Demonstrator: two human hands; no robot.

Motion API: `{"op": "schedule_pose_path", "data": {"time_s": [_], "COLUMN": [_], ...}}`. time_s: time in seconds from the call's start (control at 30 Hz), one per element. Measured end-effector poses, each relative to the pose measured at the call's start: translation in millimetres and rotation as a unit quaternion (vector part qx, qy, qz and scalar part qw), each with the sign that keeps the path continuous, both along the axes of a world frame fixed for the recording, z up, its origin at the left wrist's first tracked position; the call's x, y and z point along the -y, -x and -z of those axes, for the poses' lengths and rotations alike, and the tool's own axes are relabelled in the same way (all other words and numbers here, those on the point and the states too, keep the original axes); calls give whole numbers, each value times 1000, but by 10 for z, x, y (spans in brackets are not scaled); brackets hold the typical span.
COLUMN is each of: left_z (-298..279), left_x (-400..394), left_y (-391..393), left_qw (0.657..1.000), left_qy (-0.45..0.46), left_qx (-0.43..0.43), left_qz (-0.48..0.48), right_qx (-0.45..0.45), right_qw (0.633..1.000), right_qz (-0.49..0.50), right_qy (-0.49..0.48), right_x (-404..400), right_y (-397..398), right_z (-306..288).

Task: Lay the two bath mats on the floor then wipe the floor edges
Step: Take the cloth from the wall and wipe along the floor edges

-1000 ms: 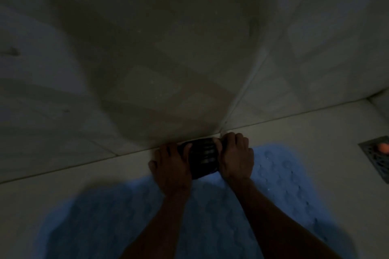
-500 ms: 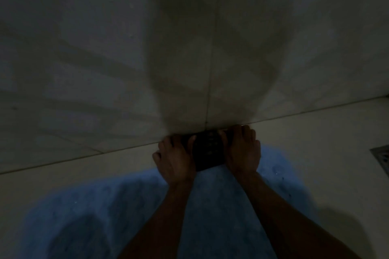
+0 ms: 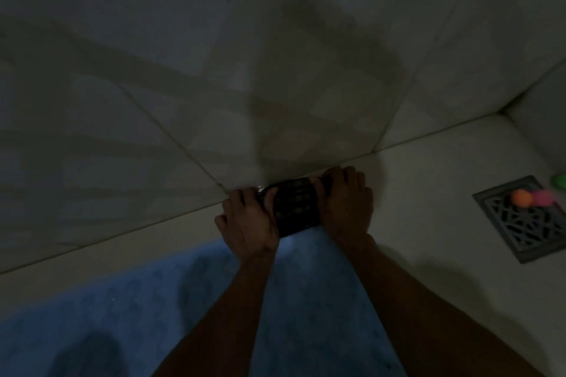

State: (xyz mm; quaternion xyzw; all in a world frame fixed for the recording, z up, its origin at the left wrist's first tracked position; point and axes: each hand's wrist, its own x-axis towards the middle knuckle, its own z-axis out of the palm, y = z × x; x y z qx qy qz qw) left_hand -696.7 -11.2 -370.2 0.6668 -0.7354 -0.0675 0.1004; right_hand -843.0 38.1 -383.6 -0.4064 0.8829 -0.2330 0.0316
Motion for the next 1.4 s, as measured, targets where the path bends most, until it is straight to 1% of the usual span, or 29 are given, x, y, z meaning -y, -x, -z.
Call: {"op": "schedule_pose_path", "data": {"time_s": [0.1,0.2,0.3,0.47,0.57,0.7,0.83,1.0,1.17,1.3,1.4], "left_z": [0,-18,-32,-66,-135,-192,-195,-272,-327,-361,-359], "left_x": [-47,-107,-142,-221,-285,-329,-383,-523,-758,-925,-1084], "left_y": [180,403,619,956,1146,1348,1517,1681,1678,1622,1553], "left_qw": [1000,1000,998,997,996,989,981,967,960,956,951], "left_qy": [-2,5,13,-7,-30,-76,-100,-145,-139,-128,-128], "left_qx": [-2,-27,-61,-78,-66,-78,-90,-70,-35,-2,-3], "left_qz": [3,8,6,24,56,100,141,197,241,265,283], "right_qx": [-1,6,-15,-37,-10,-24,-34,-49,-82,-55,-53], "right_qw": [1000,1000,999,999,999,998,998,996,992,990,988], "right_qz": [2,7,13,32,40,51,51,62,77,98,114], "right_qy": [10,21,25,22,9,4,-17,-38,-62,-81,-95], "right_x": [-46,-94,-135,-196,-247,-317,-448,-815,-1273,-1510,-1693], "right_y": [180,390,615,1023,1247,1495,1713,1764,1621,1469,1329], "right_z": [14,19,19,30,19,-7,-59,-154,-142,-161,-197]}}
